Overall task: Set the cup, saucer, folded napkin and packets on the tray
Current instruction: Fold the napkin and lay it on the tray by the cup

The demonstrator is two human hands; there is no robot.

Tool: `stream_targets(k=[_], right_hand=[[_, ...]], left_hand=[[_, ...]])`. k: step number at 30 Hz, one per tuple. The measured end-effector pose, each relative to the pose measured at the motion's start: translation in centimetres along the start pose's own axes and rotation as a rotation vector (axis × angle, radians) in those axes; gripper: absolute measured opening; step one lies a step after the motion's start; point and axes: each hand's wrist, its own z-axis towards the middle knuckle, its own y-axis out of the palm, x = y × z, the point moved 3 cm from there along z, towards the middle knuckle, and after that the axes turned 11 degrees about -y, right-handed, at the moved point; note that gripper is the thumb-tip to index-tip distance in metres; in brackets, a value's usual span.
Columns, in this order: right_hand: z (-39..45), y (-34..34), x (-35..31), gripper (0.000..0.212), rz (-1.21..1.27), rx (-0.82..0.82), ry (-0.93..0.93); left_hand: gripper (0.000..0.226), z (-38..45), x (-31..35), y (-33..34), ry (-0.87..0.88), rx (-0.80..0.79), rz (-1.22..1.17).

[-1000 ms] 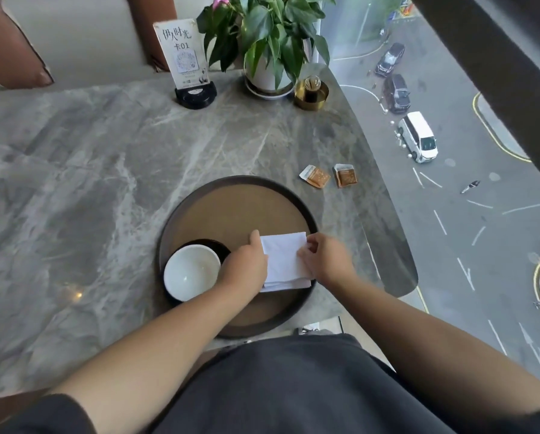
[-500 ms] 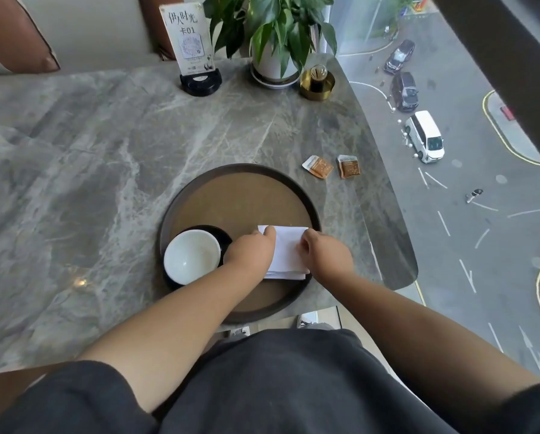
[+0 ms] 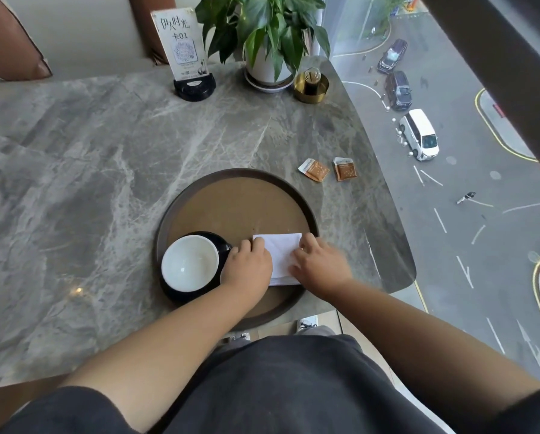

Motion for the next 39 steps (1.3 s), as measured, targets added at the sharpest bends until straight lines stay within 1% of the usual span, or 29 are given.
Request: stream_targets(k=[3, 5, 7, 8, 9, 11, 13, 15, 17, 18, 20, 22, 25, 28, 31, 33, 36, 39], right_hand=[[-0.4, -0.2, -0.8, 0.024, -0.042, 0.022, -0.089], [-0.5, -0.1, -1.4, 0.023, -0.064, 0.008, -0.124], [-0.6, 0.1, -1.9, 0.02, -0.099, -0.022, -0.146], [-0.7, 0.2, -2.0, 0.019, -0.113, -0.035, -0.159], [-0.8, 0.3, -2.1, 0.019, -0.125, -0.043, -0.171], [-0.9, 0.4, -2.1, 0.018, -0.135, -0.04, -0.181], [-0.8, 0.3, -2.1, 0.017, -0.129, -0.023, -0.183], [-0.9, 0.1, -2.0, 0.016, -0.097, 0.004, -0.173], [-1.1, -0.2, -1.6, 0.017, -0.001, 0.044, -0.138], [-1.2, -0.4, -1.1, 0.017, 0.051, 0.065, -0.102], [-1.4, -1.0, 0.4, 0.015, 0.126, 0.1, 0.01], [-1.5, -1.6, 2.4, 0.016, 0.146, 0.118, 0.124], [-0.9, -2.8, 5.2, 0.016, 0.148, 0.154, 0.218], [0.7, -3.7, 7.4, 0.022, 0.165, 0.17, 0.309], [3.2, -4.0, 9.6, 0.029, 0.263, 0.146, 0.426], [5.0, -4.2, 11.1, 0.029, 0.32, 0.113, 0.483], [7.9, -4.6, 13.1, 0.027, 0.335, 0.06, 0.494], [11.1, -4.8, 14.6, 0.028, 0.329, -0.026, 0.48]], left_hand=[[0.013, -0.9, -0.1, 0.3, 0.151, 0.11, 0.059], [0.013, -1.4, -0.2, 0.7, 0.207, 0.123, 0.037], [0.016, -1.8, -0.4, 1.4, 0.216, 0.12, 0.013], [0.026, -2.1, -0.6, 1.8, 0.192, 0.102, 0.006], [0.042, -2.4, -0.8, 2.3, 0.161, 0.051, -0.011], [0.071, -3.1, -0.9, 3.5, 0.154, -0.099, -0.039], [0.081, -3.6, -0.9, 3.8, 0.157, -0.167, -0.025], [0.083, -3.7, -0.8, 3.8, 0.157, -0.167, -0.027], [0.079, -3.7, -0.7, 3.4, 0.163, -0.145, -0.08], [0.077, -3.6, -0.6, 3.0, 0.172, -0.11, -0.115], [0.073, -3.1, -0.3, 2.0, 0.177, -0.034, -0.176], [0.07, -2.1, 0.1, 1.2, 0.174, 0.011, -0.231], [0.066, 0.6, 1.0, 1.0, 0.15, -0.009, -0.265], [0.067, 3.5, 1.7, 1.1, 0.089, -0.029, -0.278], [0.068, 5.6, 2.4, 1.5, 0.06, -0.06, -0.277], [0.068, 6.3, 2.7, 2.1, 0.058, -0.088, -0.269], [0.069, 6.2, 3.2, 3.2, 0.088, -0.11, -0.219], [0.072, 6.0, 3.0, 3.6, 0.104, -0.068, -0.173]])
